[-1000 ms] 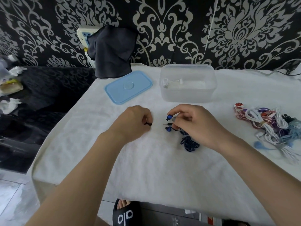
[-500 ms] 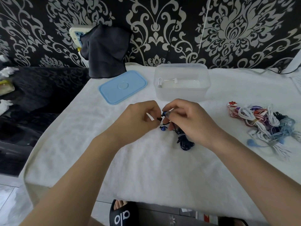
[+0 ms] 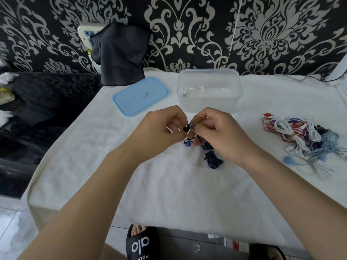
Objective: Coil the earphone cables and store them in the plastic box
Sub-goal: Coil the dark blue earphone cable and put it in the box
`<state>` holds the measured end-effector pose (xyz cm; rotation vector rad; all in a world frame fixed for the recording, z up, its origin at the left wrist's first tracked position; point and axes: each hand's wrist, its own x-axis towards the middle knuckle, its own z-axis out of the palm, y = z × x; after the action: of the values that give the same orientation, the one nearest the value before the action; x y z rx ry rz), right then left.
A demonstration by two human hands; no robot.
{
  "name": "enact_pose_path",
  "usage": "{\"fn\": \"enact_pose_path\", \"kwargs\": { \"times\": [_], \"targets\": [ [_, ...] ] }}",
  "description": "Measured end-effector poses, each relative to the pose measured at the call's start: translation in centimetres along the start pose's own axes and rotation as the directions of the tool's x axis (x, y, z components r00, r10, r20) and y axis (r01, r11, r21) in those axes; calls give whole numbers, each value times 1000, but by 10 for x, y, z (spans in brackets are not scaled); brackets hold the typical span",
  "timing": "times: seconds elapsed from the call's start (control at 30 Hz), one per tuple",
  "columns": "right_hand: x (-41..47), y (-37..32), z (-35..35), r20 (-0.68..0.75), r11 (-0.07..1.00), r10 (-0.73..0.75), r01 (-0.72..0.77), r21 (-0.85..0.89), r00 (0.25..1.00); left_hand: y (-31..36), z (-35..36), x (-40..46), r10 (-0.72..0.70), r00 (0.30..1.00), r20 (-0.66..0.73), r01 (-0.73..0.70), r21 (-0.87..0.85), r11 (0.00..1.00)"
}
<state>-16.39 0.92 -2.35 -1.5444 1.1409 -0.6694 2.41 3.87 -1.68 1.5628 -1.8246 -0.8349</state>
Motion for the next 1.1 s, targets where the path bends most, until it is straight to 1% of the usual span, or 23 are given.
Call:
{"fn": "enact_pose_path", "kwargs": {
  "times": [0.1,0.2,0.43,0.6,0.77,0.93,1.03,1.1],
  "targets": [
    [1,1,-2,0,999,0,0,39,1000,1,-1,-1,12,1000,-12,-12,7,1000],
    [3,1,-5,13,992,18,-20,123,1000,2,-2,-2,19,999,-30,-19,-20,1000],
    [5,2,-16,150,964,63,-99,248,987,6,-8,-3,54,999,3,-54,-26,998],
    [4,2,-20,206,961,46,-99,257,978,6,-8,-3,49,998,27,-46,-86,995],
    [2,-1,-23,280,940,39,-130,315,959,9,-10,-5,3,998,59,11,-232,973],
    [-1,-1,-23,327,934,45,-156,321,944,5,-11,-4,-49,981,185,123,-415,901],
    [-3,-1,-21,327,919,56,-177,353,943,4,-11,-6,-32,970,240,151,-497,855],
    [-4,-2,-21,320,902,60,-189,387,945,5,-11,-6,-16,971,238,142,-520,842]
  ]
}}
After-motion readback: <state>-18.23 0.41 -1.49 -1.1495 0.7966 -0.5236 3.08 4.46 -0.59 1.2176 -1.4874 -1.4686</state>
